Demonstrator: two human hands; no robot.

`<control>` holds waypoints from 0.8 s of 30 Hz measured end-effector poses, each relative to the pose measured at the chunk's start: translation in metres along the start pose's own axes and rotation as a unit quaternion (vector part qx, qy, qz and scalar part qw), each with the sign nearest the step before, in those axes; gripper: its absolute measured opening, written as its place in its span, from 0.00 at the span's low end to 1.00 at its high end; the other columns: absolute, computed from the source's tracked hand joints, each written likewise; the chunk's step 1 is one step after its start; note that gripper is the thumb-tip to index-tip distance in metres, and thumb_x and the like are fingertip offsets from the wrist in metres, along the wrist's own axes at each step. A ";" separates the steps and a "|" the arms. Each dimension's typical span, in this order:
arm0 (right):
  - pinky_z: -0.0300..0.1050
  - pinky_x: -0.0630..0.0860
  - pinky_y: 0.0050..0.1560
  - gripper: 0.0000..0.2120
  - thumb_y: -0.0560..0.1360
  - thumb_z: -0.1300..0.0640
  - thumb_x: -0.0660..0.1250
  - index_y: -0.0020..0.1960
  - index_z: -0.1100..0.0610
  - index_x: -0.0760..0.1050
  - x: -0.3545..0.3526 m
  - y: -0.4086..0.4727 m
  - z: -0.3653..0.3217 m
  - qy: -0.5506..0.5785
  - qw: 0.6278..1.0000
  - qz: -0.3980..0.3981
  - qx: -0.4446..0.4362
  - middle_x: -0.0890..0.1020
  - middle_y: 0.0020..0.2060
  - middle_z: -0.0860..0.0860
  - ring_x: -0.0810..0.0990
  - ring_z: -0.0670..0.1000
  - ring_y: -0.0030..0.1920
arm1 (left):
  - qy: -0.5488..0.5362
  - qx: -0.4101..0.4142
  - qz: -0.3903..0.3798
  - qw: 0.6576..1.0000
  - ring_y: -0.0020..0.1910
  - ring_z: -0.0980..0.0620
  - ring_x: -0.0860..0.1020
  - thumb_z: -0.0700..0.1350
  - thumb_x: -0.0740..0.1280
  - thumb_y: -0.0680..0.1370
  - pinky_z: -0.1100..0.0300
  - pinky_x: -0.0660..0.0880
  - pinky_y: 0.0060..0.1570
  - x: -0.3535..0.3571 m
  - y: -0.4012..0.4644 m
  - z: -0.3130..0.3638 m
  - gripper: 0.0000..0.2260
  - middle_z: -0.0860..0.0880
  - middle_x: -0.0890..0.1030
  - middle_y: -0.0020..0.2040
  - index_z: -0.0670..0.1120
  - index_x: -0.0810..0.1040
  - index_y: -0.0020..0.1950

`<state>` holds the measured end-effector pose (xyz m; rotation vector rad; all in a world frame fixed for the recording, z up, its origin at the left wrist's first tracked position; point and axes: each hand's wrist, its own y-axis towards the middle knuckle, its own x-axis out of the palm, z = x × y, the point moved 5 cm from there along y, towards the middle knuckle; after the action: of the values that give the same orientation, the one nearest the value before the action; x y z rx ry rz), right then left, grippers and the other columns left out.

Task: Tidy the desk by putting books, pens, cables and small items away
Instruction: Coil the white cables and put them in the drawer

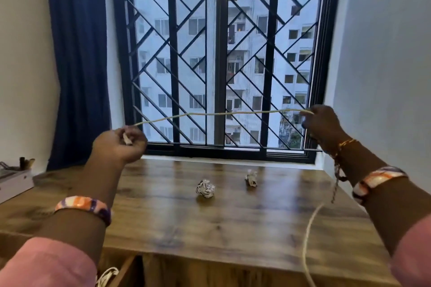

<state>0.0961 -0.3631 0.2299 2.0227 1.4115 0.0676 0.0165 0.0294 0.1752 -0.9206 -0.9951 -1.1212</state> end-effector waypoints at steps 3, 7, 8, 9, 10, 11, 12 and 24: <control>0.37 0.65 0.33 0.07 0.75 0.59 0.66 0.44 0.62 0.79 0.032 -0.005 -0.008 -0.112 0.985 -0.077 -0.108 0.77 0.37 0.55 0.73 0.51 0.35 | -0.024 0.086 0.018 0.996 0.26 0.56 0.74 0.41 0.49 0.80 0.68 0.70 0.36 0.007 0.010 0.004 0.17 0.51 0.76 0.25 0.44 0.72 0.35; 0.43 0.70 0.37 0.13 0.71 0.44 0.69 0.30 0.47 0.76 0.073 -0.022 -0.015 -0.128 0.952 -0.197 -0.199 0.80 0.30 0.50 0.75 0.46 0.31 | 0.076 0.170 0.014 0.982 0.44 0.57 0.77 0.46 0.53 0.81 0.61 0.70 0.54 0.022 0.026 -0.001 0.15 0.54 0.79 0.41 0.48 0.76 0.41; 0.42 0.69 0.36 0.15 0.71 0.42 0.68 0.29 0.47 0.76 0.080 -0.021 -0.016 -0.110 0.951 -0.204 -0.207 0.78 0.26 0.47 0.75 0.44 0.29 | 0.086 0.182 0.012 0.979 0.48 0.56 0.77 0.47 0.54 0.81 0.60 0.69 0.57 0.026 0.032 -0.001 0.14 0.54 0.79 0.43 0.49 0.76 0.41; 0.40 0.67 0.35 0.17 0.72 0.40 0.65 0.29 0.48 0.77 0.085 -0.016 -0.013 -0.089 0.953 -0.210 -0.197 0.76 0.22 0.45 0.73 0.40 0.26 | 0.086 0.193 0.009 0.977 0.51 0.56 0.77 0.47 0.56 0.81 0.58 0.68 0.59 0.027 0.037 -0.001 0.12 0.55 0.79 0.44 0.49 0.76 0.41; 0.39 0.66 0.34 0.22 0.73 0.38 0.60 0.30 0.50 0.79 0.089 -0.009 -0.008 -0.080 0.957 -0.215 -0.181 0.74 0.19 0.43 0.72 0.39 0.24 | 0.082 0.202 0.002 0.976 0.52 0.55 0.77 0.47 0.57 0.80 0.57 0.68 0.58 0.029 0.043 0.001 0.11 0.55 0.80 0.45 0.50 0.77 0.42; 0.39 0.67 0.35 0.28 0.73 0.34 0.54 0.30 0.53 0.80 0.093 -0.001 -0.003 -0.086 0.958 -0.217 -0.168 0.75 0.19 0.43 0.72 0.38 0.24 | 0.076 0.209 -0.009 0.975 0.53 0.55 0.77 0.47 0.58 0.80 0.56 0.68 0.57 0.031 0.047 0.003 0.10 0.56 0.81 0.46 0.50 0.77 0.43; 0.41 0.70 0.38 0.35 0.71 0.29 0.49 0.30 0.54 0.80 0.096 0.007 0.004 -0.106 0.957 -0.214 -0.166 0.77 0.20 0.44 0.74 0.39 0.25 | 0.077 0.211 -0.024 0.974 0.53 0.55 0.78 0.47 0.58 0.80 0.55 0.68 0.56 0.032 0.052 0.005 0.10 0.57 0.82 0.46 0.50 0.78 0.43; 0.50 0.78 0.45 0.28 0.75 0.36 0.55 0.25 0.51 0.76 0.141 0.125 0.046 -0.186 0.958 -0.150 -0.158 0.81 0.28 0.51 0.80 0.50 0.32 | 0.179 0.074 -0.168 0.966 0.44 0.58 0.79 0.41 0.64 0.66 0.61 0.66 0.45 0.093 0.147 -0.014 0.11 0.54 0.80 0.46 0.49 0.82 0.45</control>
<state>0.2748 -0.2900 0.2166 1.4547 1.3489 -0.1984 0.1756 0.0187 0.2470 -0.4127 -0.9375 -1.4171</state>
